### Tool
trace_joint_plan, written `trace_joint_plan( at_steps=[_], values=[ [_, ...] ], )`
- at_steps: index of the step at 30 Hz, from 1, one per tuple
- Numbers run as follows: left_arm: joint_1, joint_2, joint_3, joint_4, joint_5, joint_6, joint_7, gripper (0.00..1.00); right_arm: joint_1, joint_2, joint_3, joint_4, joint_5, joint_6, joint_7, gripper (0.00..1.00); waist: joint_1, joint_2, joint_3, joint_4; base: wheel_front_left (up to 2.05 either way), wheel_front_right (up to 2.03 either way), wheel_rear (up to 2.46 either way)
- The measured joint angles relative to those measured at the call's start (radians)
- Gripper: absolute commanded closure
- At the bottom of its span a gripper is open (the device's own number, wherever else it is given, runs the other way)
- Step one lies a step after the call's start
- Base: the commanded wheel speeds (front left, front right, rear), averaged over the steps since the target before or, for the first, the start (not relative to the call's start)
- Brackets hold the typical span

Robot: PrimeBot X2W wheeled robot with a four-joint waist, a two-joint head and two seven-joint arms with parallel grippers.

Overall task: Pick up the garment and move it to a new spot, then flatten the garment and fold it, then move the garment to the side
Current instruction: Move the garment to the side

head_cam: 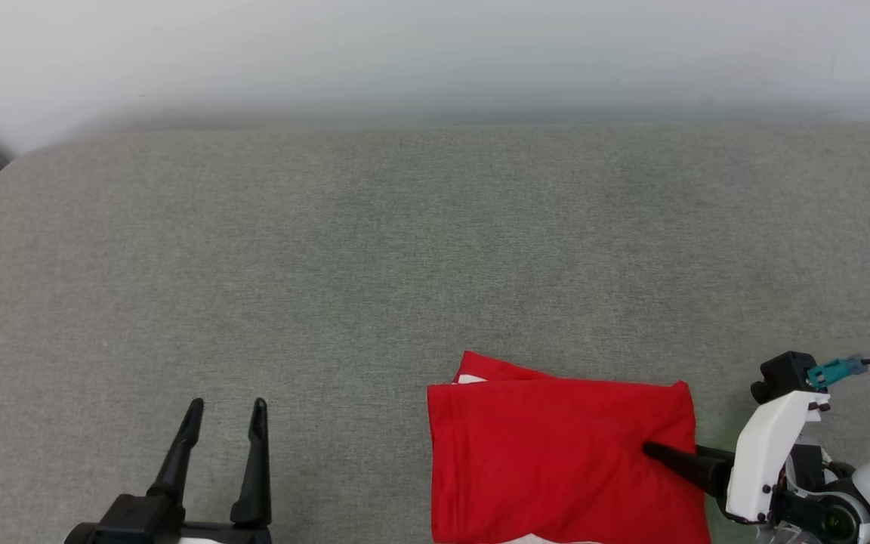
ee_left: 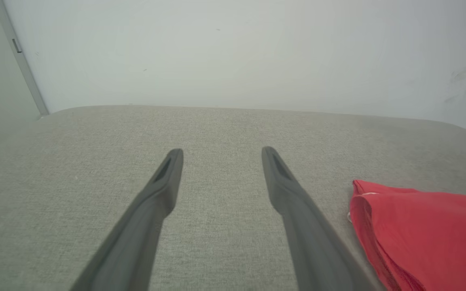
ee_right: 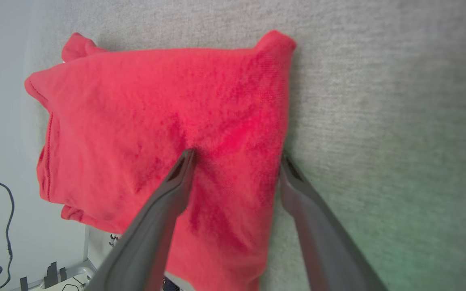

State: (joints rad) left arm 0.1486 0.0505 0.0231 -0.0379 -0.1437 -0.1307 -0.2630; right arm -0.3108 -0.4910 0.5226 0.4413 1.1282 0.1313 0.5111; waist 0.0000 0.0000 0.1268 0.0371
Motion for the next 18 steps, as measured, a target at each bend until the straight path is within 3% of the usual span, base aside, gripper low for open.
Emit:
trace_joint_plan(
  at_steps=[9, 12, 14, 18],
  values=[
    [-0.010, 0.000, -0.015, 0.014, -0.002, 0.000, 0.000, 0.00, -0.017, 0.028, 0.024, 0.053, 0.006, 0.001, -0.020, 0.00, 0.0000, 0.0000, -0.001, 0.033, 0.00, 0.00, 0.00],
    [-0.010, 0.000, -0.015, 0.018, -0.003, 0.000, 0.000, 0.00, -0.016, 0.034, 0.036, 0.061, 0.015, 0.000, -0.036, 0.56, -0.0001, 0.0000, -0.005, 0.042, 0.00, 0.00, 0.00],
    [-0.010, 0.000, -0.015, 0.020, -0.003, 0.000, 0.000, 0.00, -0.017, 0.035, 0.051, 0.063, 0.015, 0.001, -0.045, 1.00, 0.0000, 0.0000, -0.008, 0.047, 0.00, 0.00, 0.00],
    [-0.010, 0.000, -0.018, 0.026, -0.008, 0.000, 0.000, 0.00, -0.017, 0.038, 0.067, 0.072, 0.028, 0.001, -0.060, 1.00, -0.0001, 0.0000, -0.015, 0.051, 0.00, 0.00, 0.00]
  ],
)
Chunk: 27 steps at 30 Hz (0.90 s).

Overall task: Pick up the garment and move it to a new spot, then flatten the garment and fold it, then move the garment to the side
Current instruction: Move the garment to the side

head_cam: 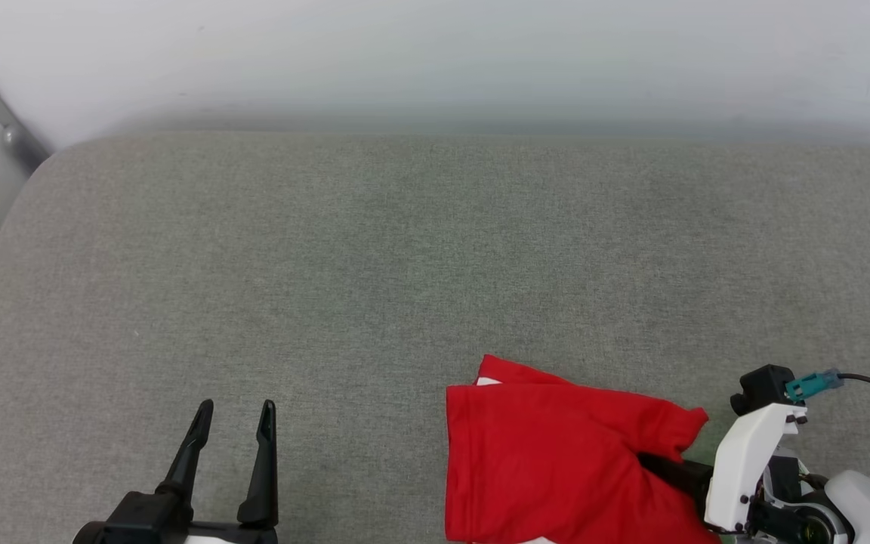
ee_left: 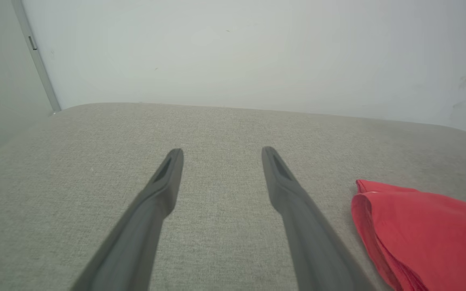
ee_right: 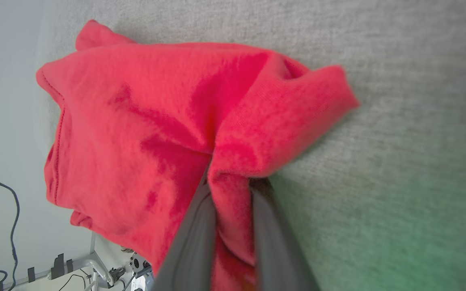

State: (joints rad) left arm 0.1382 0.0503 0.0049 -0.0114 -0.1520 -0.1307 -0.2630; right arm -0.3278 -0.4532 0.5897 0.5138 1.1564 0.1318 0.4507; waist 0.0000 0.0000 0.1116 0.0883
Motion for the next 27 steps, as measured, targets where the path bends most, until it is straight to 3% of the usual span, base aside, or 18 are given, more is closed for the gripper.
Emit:
trace_joint_plan(
  at_steps=[7, 14, 27],
  values=[
    [0.000, 0.000, -0.004, 0.003, -0.006, 0.000, 0.000, 0.00, -0.013, -0.015, 0.025, -0.001, 0.015, 0.000, -0.031, 1.00, 0.0000, 0.0000, -0.013, -0.016, 0.00, 0.00, 0.00],
    [-0.004, 0.000, -0.015, 0.008, -0.016, 0.000, 0.000, 0.00, -0.074, -0.052, 0.064, 0.002, -0.010, -0.001, -0.055, 1.00, 0.0000, 0.0000, -0.021, -0.074, 0.00, 0.00, 0.00],
    [-0.115, 0.029, -0.059, 0.014, -0.026, 0.000, 0.000, 0.00, -0.310, -0.042, 0.174, 0.055, -0.083, -0.001, -0.101, 1.00, 0.0001, 0.0001, 0.024, -0.327, 0.00, 0.00, 0.00]
  ],
)
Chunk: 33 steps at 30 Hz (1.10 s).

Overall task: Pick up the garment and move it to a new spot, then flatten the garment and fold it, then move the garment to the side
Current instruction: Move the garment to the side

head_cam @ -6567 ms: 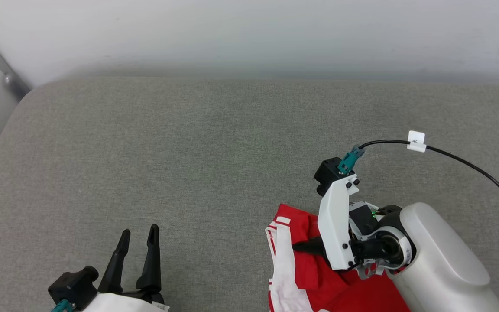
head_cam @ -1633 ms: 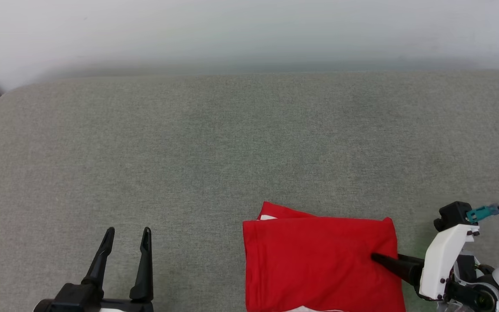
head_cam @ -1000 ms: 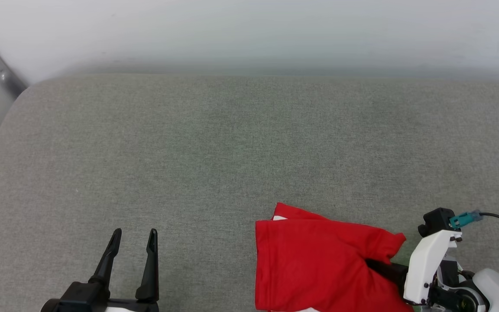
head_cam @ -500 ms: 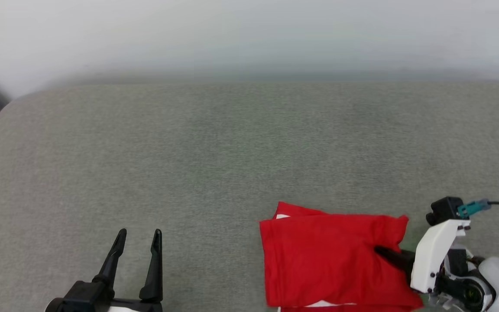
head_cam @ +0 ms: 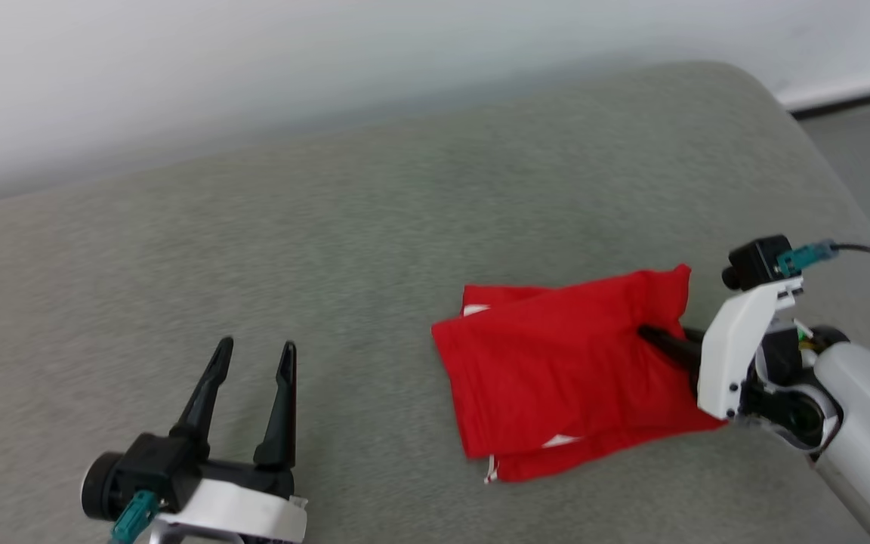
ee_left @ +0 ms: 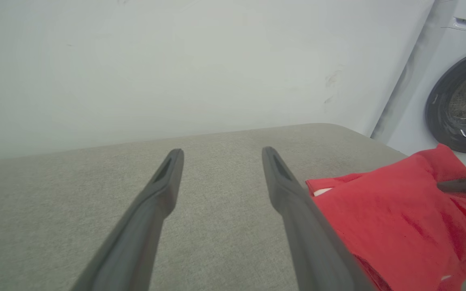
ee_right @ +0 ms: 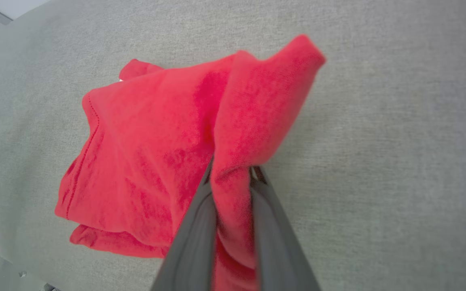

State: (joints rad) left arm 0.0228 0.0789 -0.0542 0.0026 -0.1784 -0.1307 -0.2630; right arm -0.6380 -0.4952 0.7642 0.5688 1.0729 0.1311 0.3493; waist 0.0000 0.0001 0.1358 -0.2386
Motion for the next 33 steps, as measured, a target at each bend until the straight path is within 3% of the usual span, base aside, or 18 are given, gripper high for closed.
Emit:
trace_joint_plan(
  at_steps=[8, 16, 24, 33],
  values=[
    [-0.097, 0.035, -0.053, -0.008, -0.033, 0.000, 0.000, 0.00, -0.106, 0.043, 0.071, 0.053, 0.006, 0.000, -0.081, 1.00, 0.0000, 0.0000, 0.064, -0.164, 0.00, 0.00, 0.00],
    [-0.178, 0.097, -0.085, -0.042, -0.037, 0.000, 0.000, 0.00, -0.231, 0.035, 0.090, 0.149, 0.035, 0.000, -0.207, 1.00, 0.0001, 0.0000, 0.196, -0.227, 0.00, 0.00, 0.00],
    [-0.253, 0.171, -0.104, -0.163, -0.011, 0.000, 0.000, 0.00, -0.425, -0.100, 0.060, 0.334, 0.033, 0.000, -0.329, 1.00, 0.0001, 0.0000, 0.347, -0.183, 0.00, 0.00, 0.00],
    [-0.291, 0.197, -0.133, -0.265, -0.013, 0.000, 0.000, 0.00, -0.591, -0.203, 0.032, 0.594, -0.023, 0.000, -0.417, 1.00, 0.0002, 0.0000, 0.487, -0.035, 0.00, 0.00, 0.00]
  ],
)
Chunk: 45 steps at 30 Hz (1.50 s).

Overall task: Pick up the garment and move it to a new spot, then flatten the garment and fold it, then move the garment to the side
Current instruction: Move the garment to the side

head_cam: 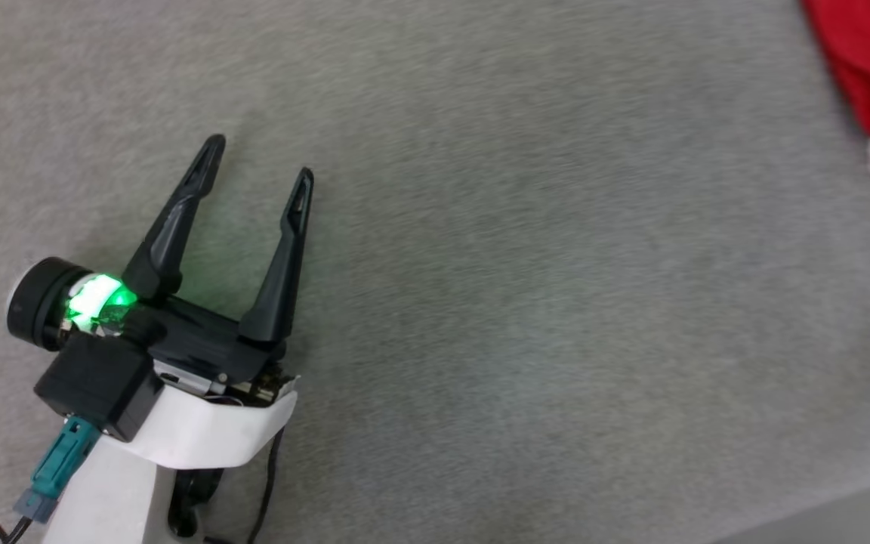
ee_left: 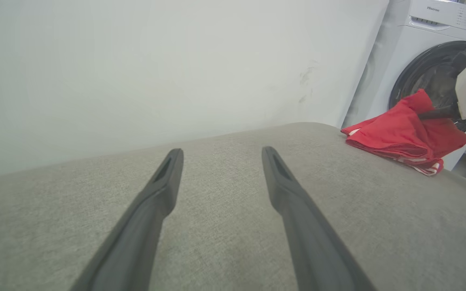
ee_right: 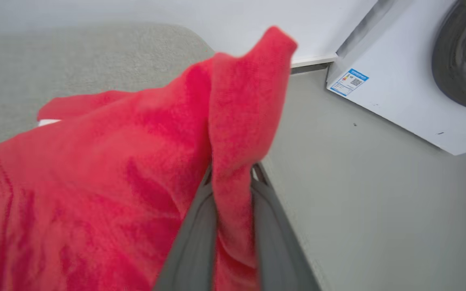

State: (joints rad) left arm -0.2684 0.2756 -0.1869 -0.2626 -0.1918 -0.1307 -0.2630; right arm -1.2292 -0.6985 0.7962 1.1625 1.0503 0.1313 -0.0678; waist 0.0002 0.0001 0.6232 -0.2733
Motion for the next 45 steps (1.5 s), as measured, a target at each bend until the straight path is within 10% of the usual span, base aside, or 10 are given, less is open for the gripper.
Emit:
trace_joint_plan(
  at_steps=[6, 13, 29, 36, 45],
  values=[
    [-0.022, 0.014, -0.012, -0.020, -0.007, 0.000, 0.000, 0.00, -0.088, -0.032, -0.004, 0.109, -0.059, 0.000, -0.055, 0.93, 0.0000, 0.0000, 0.080, 0.089, 0.00, 0.00, 0.00],
    [-0.043, 0.024, -0.024, -0.037, -0.015, -0.001, -0.004, 0.00, -0.097, -0.124, -0.066, 0.127, -0.133, 0.000, -0.049, 0.00, -0.0001, 0.0000, 0.145, 0.140, 0.00, 0.00, 0.00],
    [0.019, -0.059, 0.010, 0.049, -0.072, 0.000, 0.000, 0.00, -0.084, -0.015, -0.152, 0.060, -0.297, 0.000, -0.180, 0.00, -0.0002, 0.0000, -0.038, 0.109, 0.00, 0.00, 0.00],
    [0.087, -0.131, 0.058, 0.064, -0.107, 0.000, 0.000, 0.00, 0.100, -0.038, -0.208, -0.185, -0.326, 0.000, -0.195, 0.00, -0.0002, 0.0000, -0.178, 0.118, 0.00, 0.00, 0.00],
    [0.187, -0.192, 0.104, 0.084, -0.137, 0.000, 0.000, 0.00, 0.604, 0.014, -0.583, -0.639, -0.531, 0.000, -0.195, 0.00, -0.0003, 0.0000, -0.346, 0.160, 0.00, 0.00, 0.00]
  ],
)
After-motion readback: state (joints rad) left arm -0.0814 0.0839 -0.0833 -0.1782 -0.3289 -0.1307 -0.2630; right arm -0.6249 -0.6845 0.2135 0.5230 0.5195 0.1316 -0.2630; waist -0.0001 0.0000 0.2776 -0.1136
